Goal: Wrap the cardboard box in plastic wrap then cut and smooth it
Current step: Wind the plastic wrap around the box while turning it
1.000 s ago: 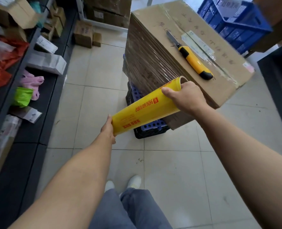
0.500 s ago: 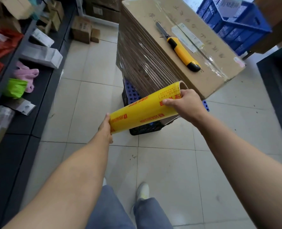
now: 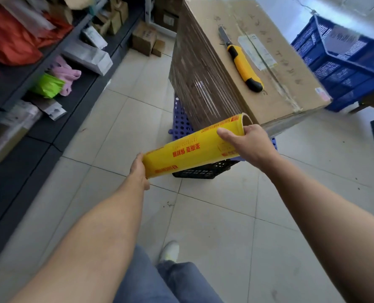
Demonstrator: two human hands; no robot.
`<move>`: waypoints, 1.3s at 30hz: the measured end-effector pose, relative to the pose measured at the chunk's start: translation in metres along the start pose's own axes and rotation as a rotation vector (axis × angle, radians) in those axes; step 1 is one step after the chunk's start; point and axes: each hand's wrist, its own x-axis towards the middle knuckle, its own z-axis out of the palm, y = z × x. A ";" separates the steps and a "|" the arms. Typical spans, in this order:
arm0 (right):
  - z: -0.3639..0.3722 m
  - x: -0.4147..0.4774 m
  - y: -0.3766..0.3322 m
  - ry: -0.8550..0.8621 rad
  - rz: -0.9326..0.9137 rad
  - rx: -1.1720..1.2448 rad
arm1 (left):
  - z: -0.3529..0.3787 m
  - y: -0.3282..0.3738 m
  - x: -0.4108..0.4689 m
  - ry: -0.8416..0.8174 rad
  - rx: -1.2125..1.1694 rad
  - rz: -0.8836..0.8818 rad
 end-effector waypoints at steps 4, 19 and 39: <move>-0.007 -0.004 0.005 -0.029 -0.006 -0.014 | -0.003 -0.016 -0.007 0.029 0.033 -0.010; -0.012 -0.032 0.016 -0.023 0.030 -0.008 | 0.006 -0.039 -0.019 -0.015 0.188 -0.062; -0.078 -0.021 0.108 -0.244 -0.115 -0.094 | 0.079 -0.143 -0.048 0.025 -0.184 -0.051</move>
